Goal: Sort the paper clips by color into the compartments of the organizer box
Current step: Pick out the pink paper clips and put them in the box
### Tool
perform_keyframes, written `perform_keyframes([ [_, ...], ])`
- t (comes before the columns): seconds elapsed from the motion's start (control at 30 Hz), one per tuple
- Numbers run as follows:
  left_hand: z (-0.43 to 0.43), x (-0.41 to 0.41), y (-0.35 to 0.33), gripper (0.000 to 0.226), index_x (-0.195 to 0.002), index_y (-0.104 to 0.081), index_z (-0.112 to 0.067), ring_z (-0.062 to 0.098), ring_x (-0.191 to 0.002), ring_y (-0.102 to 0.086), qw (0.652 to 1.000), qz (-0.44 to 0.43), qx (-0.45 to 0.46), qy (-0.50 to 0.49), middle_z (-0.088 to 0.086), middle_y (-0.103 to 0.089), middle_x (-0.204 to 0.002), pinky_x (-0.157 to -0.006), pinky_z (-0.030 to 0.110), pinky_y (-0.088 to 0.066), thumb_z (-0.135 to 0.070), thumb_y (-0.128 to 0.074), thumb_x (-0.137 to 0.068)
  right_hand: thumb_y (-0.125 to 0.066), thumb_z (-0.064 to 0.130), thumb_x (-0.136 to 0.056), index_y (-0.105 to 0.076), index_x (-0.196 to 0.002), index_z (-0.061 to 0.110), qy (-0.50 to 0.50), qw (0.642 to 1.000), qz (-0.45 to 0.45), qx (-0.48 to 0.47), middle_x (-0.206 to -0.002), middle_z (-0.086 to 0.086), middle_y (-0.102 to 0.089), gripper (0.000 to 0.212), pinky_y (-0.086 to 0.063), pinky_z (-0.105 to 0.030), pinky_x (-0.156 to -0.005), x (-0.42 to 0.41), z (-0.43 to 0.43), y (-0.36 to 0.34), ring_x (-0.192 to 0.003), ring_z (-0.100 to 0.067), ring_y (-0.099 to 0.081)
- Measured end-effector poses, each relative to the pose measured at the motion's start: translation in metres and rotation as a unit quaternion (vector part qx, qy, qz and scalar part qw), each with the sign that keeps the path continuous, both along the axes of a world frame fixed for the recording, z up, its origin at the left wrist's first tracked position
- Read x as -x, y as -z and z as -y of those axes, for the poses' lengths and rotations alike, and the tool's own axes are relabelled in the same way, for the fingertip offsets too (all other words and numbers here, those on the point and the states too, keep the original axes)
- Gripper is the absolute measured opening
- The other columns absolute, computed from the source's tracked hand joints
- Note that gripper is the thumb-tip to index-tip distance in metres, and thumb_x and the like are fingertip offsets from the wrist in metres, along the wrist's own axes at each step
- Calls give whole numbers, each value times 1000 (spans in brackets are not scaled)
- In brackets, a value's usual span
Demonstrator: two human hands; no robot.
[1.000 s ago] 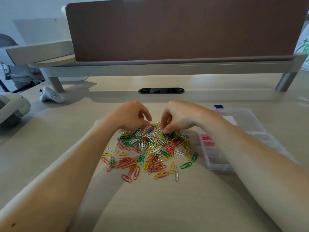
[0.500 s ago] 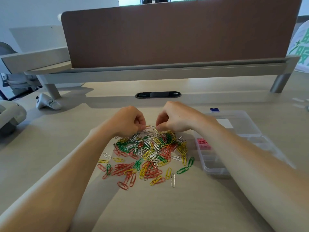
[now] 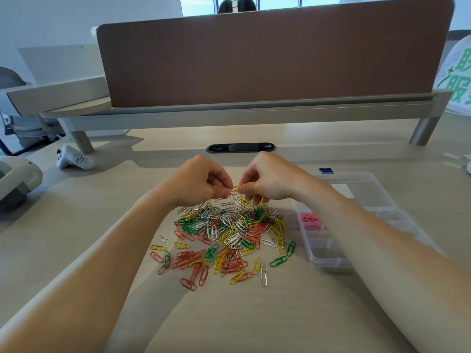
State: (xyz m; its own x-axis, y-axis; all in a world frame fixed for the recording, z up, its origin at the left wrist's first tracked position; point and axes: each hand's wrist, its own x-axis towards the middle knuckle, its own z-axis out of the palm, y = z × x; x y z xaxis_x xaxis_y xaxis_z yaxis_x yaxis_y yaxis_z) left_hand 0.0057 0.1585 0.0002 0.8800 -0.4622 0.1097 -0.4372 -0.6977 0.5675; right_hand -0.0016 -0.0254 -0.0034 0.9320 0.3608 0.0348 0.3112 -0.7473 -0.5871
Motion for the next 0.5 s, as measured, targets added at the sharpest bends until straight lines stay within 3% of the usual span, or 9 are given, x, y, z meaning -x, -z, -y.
perform_keyframes([
  [0.17,-5,3,-5,15,-95,-71,-10,8,-71,-71,1000,-16,13,-1,1,-74,-75,-75,24,-56,-6,-73,-80,-64,20,-92,-73,-91,6,22,999,-16,35,-77,-4,-73,17,-52,-20,-52,0,4,-3,-62,-12,-69],
  [0.3,-7,5,-6,17,-96,-69,-8,9,-71,-71,999,-11,31,3,3,-74,-76,-74,23,-57,-4,-73,-80,-67,29,-90,-69,-107,17,-7,998,-50,23,-86,2,-72,21,-48,-20,-52,5,5,-9,-62,-7,-68],
  [0.5,1,9,-7,17,-95,-66,-10,11,-70,-70,998,11,47,29,2,-73,-74,-72,21,-57,-6,-72,-80,-68,26,-89,-74,-87,20,-7,999,-31,-21,-72,5,-71,9,-44,-20,-49,7,1,-12,-57,-4,-65],
])
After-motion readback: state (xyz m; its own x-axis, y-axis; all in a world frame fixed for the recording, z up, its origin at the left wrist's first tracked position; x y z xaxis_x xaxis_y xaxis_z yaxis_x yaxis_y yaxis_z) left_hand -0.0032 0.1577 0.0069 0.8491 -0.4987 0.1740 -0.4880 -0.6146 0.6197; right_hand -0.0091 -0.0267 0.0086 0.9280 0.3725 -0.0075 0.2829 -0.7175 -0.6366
